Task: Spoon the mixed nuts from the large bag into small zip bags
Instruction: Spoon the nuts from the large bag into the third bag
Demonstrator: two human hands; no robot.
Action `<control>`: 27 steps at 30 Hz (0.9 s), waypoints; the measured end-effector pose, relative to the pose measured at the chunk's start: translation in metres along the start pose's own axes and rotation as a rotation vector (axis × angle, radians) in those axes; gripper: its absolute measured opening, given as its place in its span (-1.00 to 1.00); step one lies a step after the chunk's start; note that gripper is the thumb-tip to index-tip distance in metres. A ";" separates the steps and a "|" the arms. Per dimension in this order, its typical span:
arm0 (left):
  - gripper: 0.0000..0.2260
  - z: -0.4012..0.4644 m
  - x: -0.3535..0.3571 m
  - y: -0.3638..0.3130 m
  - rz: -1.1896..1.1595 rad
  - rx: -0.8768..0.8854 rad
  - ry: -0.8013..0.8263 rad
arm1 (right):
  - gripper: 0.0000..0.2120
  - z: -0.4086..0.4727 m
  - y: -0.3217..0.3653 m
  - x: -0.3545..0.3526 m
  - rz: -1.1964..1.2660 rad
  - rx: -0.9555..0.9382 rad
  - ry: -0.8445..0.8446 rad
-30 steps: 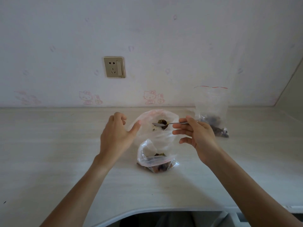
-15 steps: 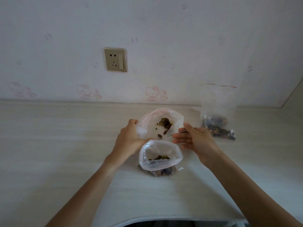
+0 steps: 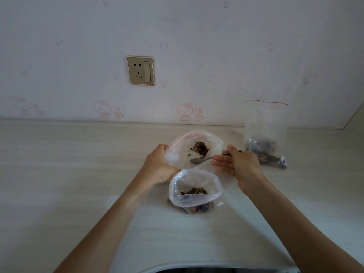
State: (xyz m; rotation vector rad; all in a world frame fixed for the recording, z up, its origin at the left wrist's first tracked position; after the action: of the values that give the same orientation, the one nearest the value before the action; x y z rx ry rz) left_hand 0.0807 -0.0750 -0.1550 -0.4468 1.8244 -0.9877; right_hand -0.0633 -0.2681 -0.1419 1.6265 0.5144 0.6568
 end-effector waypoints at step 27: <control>-0.29 -0.003 -0.010 -0.008 0.132 -0.037 0.089 | -0.71 0.014 0.003 0.002 -0.403 -0.403 -0.063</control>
State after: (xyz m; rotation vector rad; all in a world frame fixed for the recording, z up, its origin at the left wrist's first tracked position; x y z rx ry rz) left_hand 0.0815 -0.0718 -0.1426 -0.3048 1.9286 -0.8971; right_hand -0.0527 -0.2772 -0.1399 1.1175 0.5991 0.3746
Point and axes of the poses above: each hand's wrist, its own z-axis towards the middle knuckle, its own x-axis out of the palm, y = z × x, the point moved 4 cm from there along z, towards the middle knuckle, and after that the axes turned 10 degrees about -x, right-handed, at the moved point
